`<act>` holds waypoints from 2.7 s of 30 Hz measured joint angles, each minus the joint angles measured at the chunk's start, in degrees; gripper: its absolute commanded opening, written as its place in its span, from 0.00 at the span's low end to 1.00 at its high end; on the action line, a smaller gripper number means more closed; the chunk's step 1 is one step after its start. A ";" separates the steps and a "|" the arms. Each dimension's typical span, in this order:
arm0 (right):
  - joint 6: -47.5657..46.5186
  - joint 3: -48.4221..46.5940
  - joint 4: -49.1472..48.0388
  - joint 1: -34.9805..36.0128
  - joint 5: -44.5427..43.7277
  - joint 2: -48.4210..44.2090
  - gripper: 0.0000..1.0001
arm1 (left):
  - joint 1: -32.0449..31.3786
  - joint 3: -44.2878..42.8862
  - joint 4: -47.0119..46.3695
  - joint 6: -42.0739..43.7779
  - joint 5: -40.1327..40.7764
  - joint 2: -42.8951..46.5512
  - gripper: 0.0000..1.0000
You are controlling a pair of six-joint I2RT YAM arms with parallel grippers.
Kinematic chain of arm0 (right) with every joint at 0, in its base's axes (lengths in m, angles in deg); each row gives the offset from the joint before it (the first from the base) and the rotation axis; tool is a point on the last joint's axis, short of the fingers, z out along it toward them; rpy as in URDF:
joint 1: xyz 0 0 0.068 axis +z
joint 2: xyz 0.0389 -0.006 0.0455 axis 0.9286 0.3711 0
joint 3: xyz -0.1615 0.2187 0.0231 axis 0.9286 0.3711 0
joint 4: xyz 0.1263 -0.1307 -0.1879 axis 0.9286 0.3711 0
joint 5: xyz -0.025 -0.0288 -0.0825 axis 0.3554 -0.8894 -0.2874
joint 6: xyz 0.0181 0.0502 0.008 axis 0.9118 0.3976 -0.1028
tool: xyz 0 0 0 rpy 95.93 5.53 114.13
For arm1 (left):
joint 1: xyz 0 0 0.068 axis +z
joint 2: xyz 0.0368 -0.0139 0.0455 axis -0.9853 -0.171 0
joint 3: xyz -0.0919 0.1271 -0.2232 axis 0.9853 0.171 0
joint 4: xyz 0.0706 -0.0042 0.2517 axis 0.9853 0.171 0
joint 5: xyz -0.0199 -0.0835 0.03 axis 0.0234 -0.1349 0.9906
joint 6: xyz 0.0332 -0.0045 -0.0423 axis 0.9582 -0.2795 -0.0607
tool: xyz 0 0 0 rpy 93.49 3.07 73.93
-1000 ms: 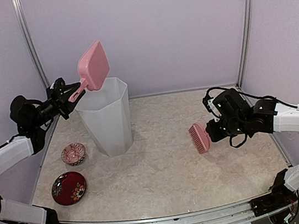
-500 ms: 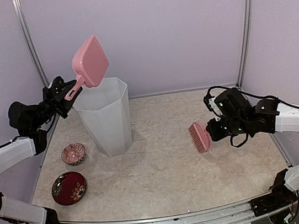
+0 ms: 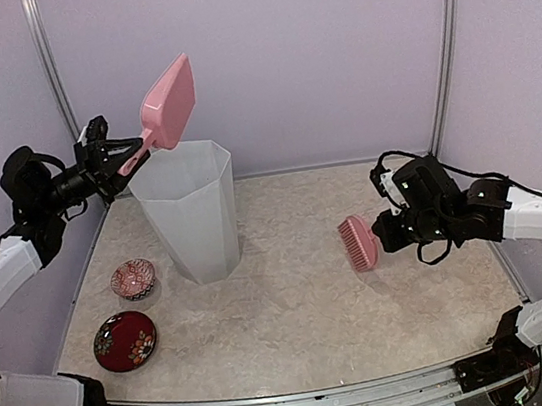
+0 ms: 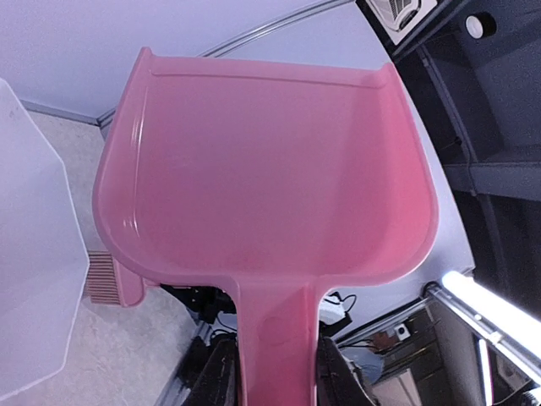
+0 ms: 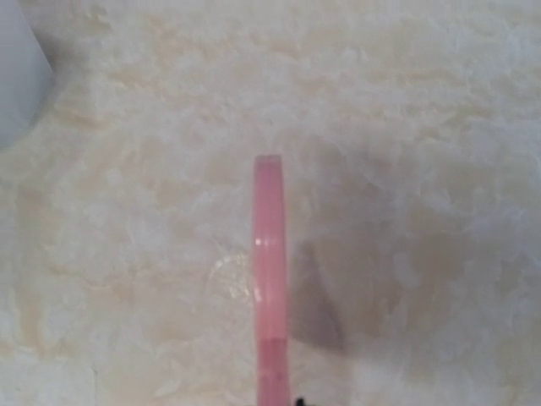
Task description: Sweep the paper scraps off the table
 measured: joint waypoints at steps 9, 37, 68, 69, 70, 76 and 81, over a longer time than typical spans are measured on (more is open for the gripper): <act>-1.09 0.35 -3.61 0.00 -0.09 -4.20 0.00 | -12.46 -11.98 33.57 31.69 11.76 5.49 0.00; -3.63 5.40 -5.18 -2.95 -13.33 -14.27 0.00 | -57.55 -7.58 51.30 53.42 71.87 -5.11 0.00; -12.74 10.97 -15.37 -4.00 -8.52 -15.32 0.00 | -59.69 -31.28 50.73 48.19 79.95 -50.47 0.00; -12.94 11.32 -15.78 -4.02 -8.37 -15.32 0.00 | -59.54 -31.32 50.31 48.26 79.91 -51.06 0.00; -13.27 11.80 -16.20 -4.02 -8.09 -15.32 0.00 | -59.34 -31.32 49.86 48.28 79.87 -51.58 0.00; -14.73 13.22 -18.21 -4.02 -6.82 -14.21 0.00 | -57.55 -31.32 46.77 48.50 79.76 -53.99 0.00; -15.82 13.55 -20.41 -4.04 -5.51 -11.56 0.00 | -56.33 -31.34 44.94 48.50 79.76 -55.95 0.04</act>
